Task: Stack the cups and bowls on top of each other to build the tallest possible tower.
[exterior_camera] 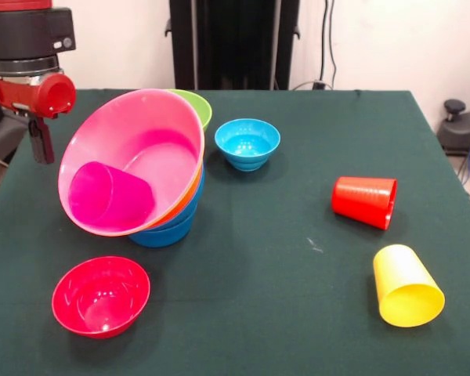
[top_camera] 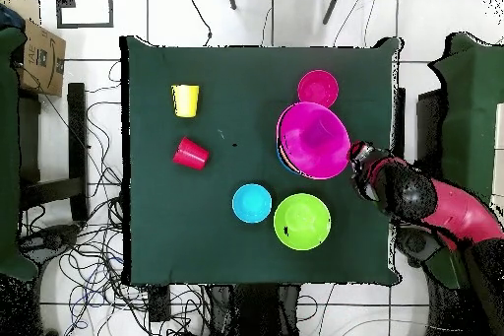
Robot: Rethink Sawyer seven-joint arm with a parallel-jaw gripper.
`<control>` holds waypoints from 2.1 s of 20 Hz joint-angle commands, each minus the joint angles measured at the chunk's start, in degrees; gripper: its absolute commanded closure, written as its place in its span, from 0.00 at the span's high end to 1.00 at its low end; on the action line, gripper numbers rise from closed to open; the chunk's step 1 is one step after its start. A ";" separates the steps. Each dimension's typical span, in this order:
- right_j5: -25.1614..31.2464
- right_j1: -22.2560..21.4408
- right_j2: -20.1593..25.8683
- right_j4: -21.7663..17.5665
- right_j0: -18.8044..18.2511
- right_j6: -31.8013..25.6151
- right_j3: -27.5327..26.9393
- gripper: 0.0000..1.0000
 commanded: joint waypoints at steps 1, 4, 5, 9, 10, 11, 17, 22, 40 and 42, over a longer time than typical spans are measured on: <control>-3.89 -1.89 -0.98 -4.12 0.74 -0.40 1.71 0.00; -3.89 -1.32 -1.22 -4.25 0.76 -0.51 0.91 0.00; -3.70 -0.68 -1.29 -4.23 0.79 -0.67 0.30 0.00; -3.76 2.27 -2.12 -3.92 2.27 0.21 -2.39 0.00; -4.22 2.66 -2.32 -3.85 2.67 0.70 -2.57 0.00; -4.90 2.93 -2.64 -3.37 3.28 1.89 -2.36 0.00; -5.90 2.35 -4.90 -0.79 6.59 6.03 -1.74 0.00; -7.75 2.32 -6.67 2.52 10.12 9.99 -1.16 0.00; -7.12 0.82 -4.82 16.03 13.11 10.96 2.72 0.00; -6.73 0.11 -3.05 17.35 12.01 10.66 4.67 0.00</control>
